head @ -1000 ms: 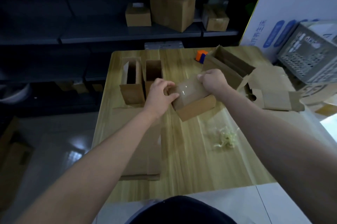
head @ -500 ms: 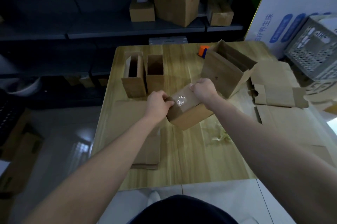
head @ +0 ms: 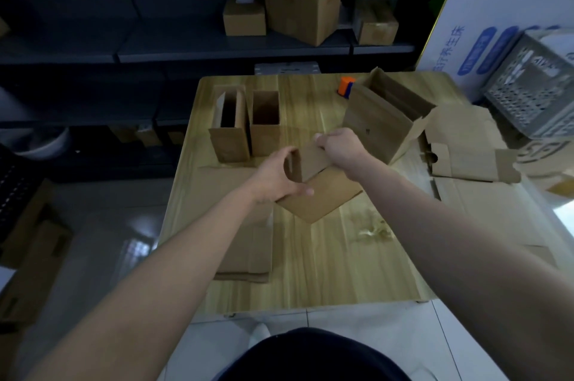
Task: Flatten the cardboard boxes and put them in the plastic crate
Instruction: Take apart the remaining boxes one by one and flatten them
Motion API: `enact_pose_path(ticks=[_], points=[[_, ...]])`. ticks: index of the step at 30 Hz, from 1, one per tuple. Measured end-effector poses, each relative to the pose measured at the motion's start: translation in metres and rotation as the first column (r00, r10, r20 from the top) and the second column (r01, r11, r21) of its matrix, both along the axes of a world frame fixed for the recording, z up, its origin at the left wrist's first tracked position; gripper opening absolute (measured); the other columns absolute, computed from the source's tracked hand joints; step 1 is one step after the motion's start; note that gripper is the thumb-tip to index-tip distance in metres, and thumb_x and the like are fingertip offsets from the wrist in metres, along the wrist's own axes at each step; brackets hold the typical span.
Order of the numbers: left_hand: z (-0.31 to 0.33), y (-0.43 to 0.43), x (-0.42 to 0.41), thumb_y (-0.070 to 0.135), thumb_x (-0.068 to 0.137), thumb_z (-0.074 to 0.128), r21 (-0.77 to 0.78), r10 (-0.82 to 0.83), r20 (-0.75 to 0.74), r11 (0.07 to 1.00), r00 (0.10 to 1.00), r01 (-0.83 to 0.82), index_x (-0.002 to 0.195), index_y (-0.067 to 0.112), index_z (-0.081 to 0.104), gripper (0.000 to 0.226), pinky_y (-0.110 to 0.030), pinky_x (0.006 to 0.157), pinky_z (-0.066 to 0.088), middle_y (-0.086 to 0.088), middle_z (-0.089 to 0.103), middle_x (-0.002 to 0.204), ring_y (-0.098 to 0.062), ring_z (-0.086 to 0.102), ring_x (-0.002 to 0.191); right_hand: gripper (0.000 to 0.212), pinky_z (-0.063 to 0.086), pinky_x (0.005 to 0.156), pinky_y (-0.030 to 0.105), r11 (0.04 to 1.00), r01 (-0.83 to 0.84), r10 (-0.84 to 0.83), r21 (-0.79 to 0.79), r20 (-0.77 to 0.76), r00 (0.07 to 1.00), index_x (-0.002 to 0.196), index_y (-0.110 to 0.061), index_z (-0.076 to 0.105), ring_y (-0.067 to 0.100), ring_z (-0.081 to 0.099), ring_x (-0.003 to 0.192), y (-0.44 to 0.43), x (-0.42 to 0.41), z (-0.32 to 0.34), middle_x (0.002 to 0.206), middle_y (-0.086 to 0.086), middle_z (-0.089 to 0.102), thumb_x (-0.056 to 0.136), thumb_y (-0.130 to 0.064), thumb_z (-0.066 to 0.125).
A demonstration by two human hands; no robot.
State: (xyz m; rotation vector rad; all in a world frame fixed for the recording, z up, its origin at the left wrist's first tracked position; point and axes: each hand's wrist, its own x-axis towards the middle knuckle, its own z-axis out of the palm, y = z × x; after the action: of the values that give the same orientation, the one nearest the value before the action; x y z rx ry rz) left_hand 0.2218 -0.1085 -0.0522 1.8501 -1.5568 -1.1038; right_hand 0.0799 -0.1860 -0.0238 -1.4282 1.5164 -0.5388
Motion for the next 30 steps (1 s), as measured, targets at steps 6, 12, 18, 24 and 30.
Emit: enact_pose_path(ticks=[6,12,18,24,30], points=[[-0.011,0.004,0.035,0.047,0.081,0.064,0.290,0.380,-0.488,0.920,0.786,-0.264,0.127,0.016,0.051,0.057,-0.037,0.090,0.047,-0.005,0.059,0.118,-0.022,0.056,0.105,0.072,0.037,0.090,0.035,0.988,-0.128,0.120,-0.088,-0.093,0.988,0.133,-0.013,0.052,0.027,0.048,0.123,-0.007,-0.040,0.005,0.131,0.006,0.053,0.082,-0.063,0.056],[-0.022,0.009,0.037,0.049,0.084,0.054,0.470,0.498,-0.719,0.862,0.485,-0.189,0.106,0.018,0.059,0.039,-0.050,0.090,0.045,-0.014,0.064,0.098,-0.031,0.057,0.097,0.078,0.030,0.108,0.041,0.952,-0.298,0.290,0.064,0.105,0.951,0.145,-0.028,0.032,0.023,0.032,0.135,-0.001,-0.066,0.000,0.150,-0.001,0.032,0.079,-0.048,0.069],[-0.023,0.011,0.025,0.048,0.088,0.049,0.512,0.474,-0.702,0.855,0.532,-0.085,0.112,0.016,0.058,0.041,-0.049,0.077,0.054,-0.017,0.063,0.106,-0.033,0.059,0.099,0.041,0.036,0.103,0.039,0.954,-0.297,0.291,0.039,0.124,0.949,0.116,-0.006,0.060,0.019,0.056,0.102,0.002,-0.069,0.014,0.108,0.004,0.062,0.082,-0.026,0.070],[-0.014,0.002,-0.003,0.021,0.095,0.053,0.019,0.396,-0.313,0.911,0.863,-0.411,0.104,0.014,0.063,0.016,-0.033,0.084,0.048,-0.003,0.062,0.103,-0.018,0.057,0.093,0.029,0.049,0.076,0.032,0.986,-0.163,0.163,-0.042,-0.008,0.987,0.089,-0.003,0.065,0.018,0.058,0.080,0.004,-0.060,0.015,0.083,0.006,0.062,0.085,-0.031,0.069],[-0.006,0.006,-0.018,0.015,0.083,0.069,-0.310,0.166,-0.170,0.927,0.971,-0.212,0.107,0.012,0.067,0.024,-0.021,0.082,0.047,0.000,0.056,0.102,-0.011,0.055,0.086,0.022,0.041,0.056,0.024,0.987,-0.122,0.120,-0.103,-0.032,0.992,0.084,-0.007,0.060,0.016,0.052,0.070,0.009,-0.048,0.012,0.077,0.005,0.055,0.088,-0.028,0.065]])
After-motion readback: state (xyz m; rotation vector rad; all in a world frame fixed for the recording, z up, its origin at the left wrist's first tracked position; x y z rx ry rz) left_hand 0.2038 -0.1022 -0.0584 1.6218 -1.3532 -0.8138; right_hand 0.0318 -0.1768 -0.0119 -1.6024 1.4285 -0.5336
